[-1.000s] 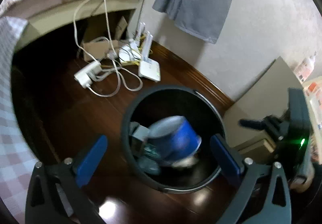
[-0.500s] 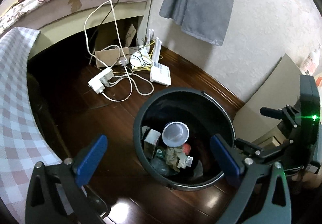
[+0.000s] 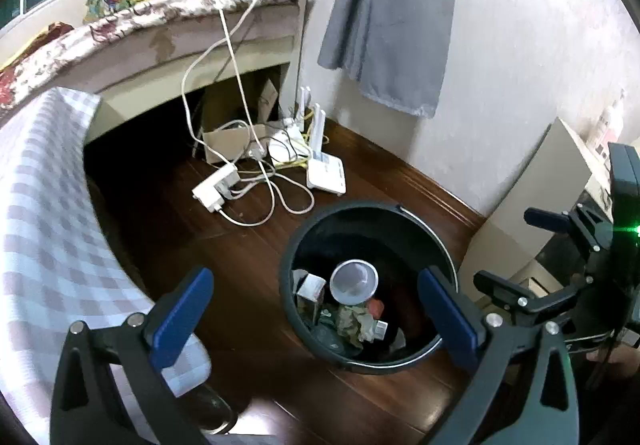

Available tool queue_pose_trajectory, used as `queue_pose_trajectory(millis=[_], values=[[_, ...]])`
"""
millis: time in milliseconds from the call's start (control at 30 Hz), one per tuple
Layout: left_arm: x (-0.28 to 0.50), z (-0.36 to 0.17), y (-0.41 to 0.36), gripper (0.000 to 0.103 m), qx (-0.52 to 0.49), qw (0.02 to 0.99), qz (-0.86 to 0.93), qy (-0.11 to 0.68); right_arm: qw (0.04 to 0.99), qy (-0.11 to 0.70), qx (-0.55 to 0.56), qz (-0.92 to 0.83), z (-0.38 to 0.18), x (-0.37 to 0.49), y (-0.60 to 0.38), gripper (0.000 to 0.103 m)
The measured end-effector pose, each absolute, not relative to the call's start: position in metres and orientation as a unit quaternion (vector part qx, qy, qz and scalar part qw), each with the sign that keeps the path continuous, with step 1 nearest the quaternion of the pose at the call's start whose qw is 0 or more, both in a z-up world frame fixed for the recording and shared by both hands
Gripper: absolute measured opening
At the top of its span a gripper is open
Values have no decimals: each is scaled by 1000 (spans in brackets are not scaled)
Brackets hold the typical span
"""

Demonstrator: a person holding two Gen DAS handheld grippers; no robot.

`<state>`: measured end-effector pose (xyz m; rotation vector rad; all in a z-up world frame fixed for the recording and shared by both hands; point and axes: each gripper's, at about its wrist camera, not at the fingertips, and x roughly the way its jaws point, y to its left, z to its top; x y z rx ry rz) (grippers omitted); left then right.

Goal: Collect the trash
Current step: 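Move both tools back toward the table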

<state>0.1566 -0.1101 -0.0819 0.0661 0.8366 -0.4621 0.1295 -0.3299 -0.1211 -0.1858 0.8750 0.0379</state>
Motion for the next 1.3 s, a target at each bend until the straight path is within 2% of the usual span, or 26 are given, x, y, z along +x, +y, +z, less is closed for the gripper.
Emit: queue_pose_trajectory(millis=[433,800,933,1300], values=[[132,-40,-74,103,38,914,-165,369,935,342,-86,34,-54,105,-305,103],[108,-8,-5,103,2,940,-69,334,942,325,-69,58,-15,109,-262,103],[100,0,28,103,-11,945,-28,324,930,342,-41,128,-12,116,-229,103],[74,-1,154,102,-76,943,88,311,905,335,-103,242,4,126,-84,103]])
